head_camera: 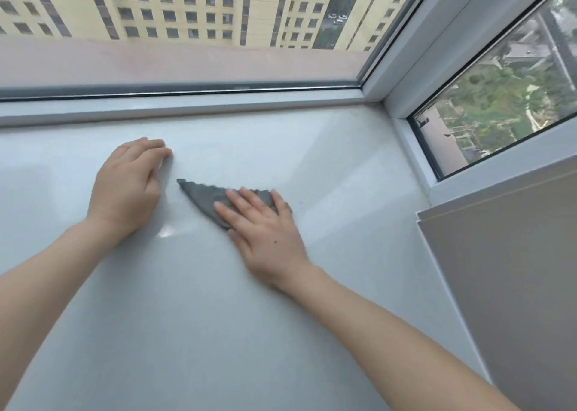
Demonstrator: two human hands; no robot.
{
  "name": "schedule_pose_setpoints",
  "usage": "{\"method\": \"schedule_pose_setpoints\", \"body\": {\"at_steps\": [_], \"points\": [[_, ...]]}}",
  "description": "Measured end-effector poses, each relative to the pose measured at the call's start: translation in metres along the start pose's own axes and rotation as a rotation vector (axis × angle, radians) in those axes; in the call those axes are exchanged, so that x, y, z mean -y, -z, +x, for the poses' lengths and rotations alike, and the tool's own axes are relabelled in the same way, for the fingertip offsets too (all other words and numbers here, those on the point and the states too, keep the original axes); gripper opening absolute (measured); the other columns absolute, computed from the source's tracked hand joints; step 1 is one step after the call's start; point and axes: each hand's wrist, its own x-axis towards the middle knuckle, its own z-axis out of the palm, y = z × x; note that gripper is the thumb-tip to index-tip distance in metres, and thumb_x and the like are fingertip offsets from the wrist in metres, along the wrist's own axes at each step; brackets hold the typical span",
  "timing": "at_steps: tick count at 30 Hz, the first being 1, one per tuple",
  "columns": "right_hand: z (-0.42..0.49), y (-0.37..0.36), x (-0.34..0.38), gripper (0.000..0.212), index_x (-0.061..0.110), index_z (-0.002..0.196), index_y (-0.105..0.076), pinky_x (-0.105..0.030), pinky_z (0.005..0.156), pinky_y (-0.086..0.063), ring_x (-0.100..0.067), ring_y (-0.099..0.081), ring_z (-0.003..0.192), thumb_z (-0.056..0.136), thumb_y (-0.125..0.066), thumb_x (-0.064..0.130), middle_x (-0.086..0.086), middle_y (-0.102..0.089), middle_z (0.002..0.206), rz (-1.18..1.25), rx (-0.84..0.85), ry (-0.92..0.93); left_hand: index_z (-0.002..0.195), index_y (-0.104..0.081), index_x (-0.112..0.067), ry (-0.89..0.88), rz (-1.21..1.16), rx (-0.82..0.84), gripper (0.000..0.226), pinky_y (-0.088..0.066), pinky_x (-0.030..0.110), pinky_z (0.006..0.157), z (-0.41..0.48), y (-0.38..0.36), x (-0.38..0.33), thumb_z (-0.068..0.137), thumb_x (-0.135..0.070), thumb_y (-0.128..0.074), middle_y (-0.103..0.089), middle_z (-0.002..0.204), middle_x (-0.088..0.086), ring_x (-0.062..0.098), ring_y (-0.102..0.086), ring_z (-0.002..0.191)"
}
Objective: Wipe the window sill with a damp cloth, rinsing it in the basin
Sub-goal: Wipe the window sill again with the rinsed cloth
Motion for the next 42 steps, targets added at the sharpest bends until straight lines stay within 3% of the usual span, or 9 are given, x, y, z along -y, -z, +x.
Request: {"method": "schedule_pose_setpoints", "body": {"at_steps": [8,14,17,24,26,28,31,33,42], "points": [[-0.007,0.038,-0.080,0.047,0.020,0.147,-0.023,-0.044,0.117,-0.002,-0.015,-0.013,0.144,0.101,-0.021,0.027,0.003,-0.020,0.156,-0.027,-0.095,-0.822,0.102,-0.065,-0.004,-0.058,-0.055,-0.015,0.038,-0.039,0.042,0.090,-0.055,0.043,-0.024,0.077,-0.002,-0.036,-0.062,0.111,0.015,0.037,-0.051,0.107],[-0.098,-0.030,0.139,0.045,0.022,0.132,-0.050,-0.049,0.110,-0.015,-0.025,-0.040,0.133,0.090,-0.036,0.030,-0.003,-0.047,0.142,0.003,0.036,-0.081,0.100,-0.065,-0.005,-0.083,-0.031,-0.018,0.035,-0.038,0.038,0.086,-0.078,0.066,-0.022,0.078,0.001,-0.038,-0.063,0.107,0.014,0.037,-0.050,0.104],[-0.132,-0.018,0.127,0.042,0.028,0.133,-0.050,-0.048,0.111,-0.019,-0.022,-0.041,0.133,0.093,-0.038,0.032,0.000,-0.046,0.143,0.023,0.160,0.129,0.101,-0.064,-0.004,-0.098,-0.014,0.021,0.033,-0.037,0.036,0.086,-0.093,0.065,-0.026,0.079,0.007,-0.042,-0.062,0.107,0.015,0.037,-0.050,0.104],[-0.154,0.047,-0.014,0.046,0.014,0.145,-0.029,-0.040,0.116,-0.011,-0.019,-0.018,0.143,0.101,-0.026,0.023,-0.004,-0.025,0.154,0.056,-0.036,-0.811,0.105,-0.063,-0.005,-0.134,-0.004,0.110,0.033,-0.034,0.032,0.088,-0.120,0.070,-0.042,0.082,0.008,-0.043,-0.059,0.112,0.014,0.035,-0.046,0.109],[-0.151,0.033,0.040,0.043,0.006,0.139,-0.041,-0.042,0.111,-0.028,-0.027,-0.035,0.136,0.097,-0.034,0.012,-0.011,-0.039,0.147,0.077,-0.140,-0.716,0.106,-0.063,-0.005,-0.130,-0.004,0.110,0.034,-0.033,0.032,0.089,-0.122,0.071,-0.046,0.082,0.007,-0.043,-0.059,0.113,0.014,0.035,-0.045,0.111],[-0.170,-0.005,0.128,0.046,0.008,0.130,-0.053,-0.046,0.103,-0.039,-0.029,-0.049,0.125,0.087,-0.038,0.012,-0.011,-0.052,0.136,0.018,-0.165,-0.375,0.107,-0.062,-0.006,-0.107,-0.002,0.111,0.034,-0.033,0.033,0.089,-0.125,0.071,-0.049,0.083,0.006,-0.042,-0.058,0.115,0.014,0.034,-0.044,0.112],[-0.221,-0.043,0.225,0.043,0.028,0.133,-0.047,-0.051,0.112,-0.020,-0.021,-0.036,0.136,0.091,-0.039,0.024,0.001,-0.044,0.144,-0.009,0.105,0.077,0.107,-0.062,-0.006,-0.101,-0.001,0.108,0.034,-0.032,0.032,0.090,-0.128,0.067,-0.053,0.084,0.005,-0.041,-0.058,0.115,0.014,0.033,-0.044,0.112],[-0.251,-0.046,0.206,0.041,0.032,0.135,-0.043,-0.051,0.112,-0.016,-0.019,-0.029,0.139,0.094,-0.044,0.029,0.003,-0.039,0.147,-0.038,0.102,0.087,0.107,-0.062,-0.005,-0.107,0.006,0.121,0.034,-0.033,0.033,0.089,-0.131,0.061,-0.055,0.083,0.005,-0.041,-0.058,0.114,0.014,0.033,-0.045,0.112],[-0.307,0.039,-0.025,0.053,0.029,0.147,-0.021,-0.047,0.116,-0.003,-0.016,-0.007,0.145,0.096,-0.016,0.041,0.001,-0.015,0.157,-0.113,-0.015,-1.027,0.106,-0.062,-0.003,-0.198,-0.009,0.196,0.034,-0.035,0.037,0.089,-0.144,0.034,-0.080,0.081,0.006,-0.040,-0.058,0.111,0.018,0.037,-0.046,0.109]]}}
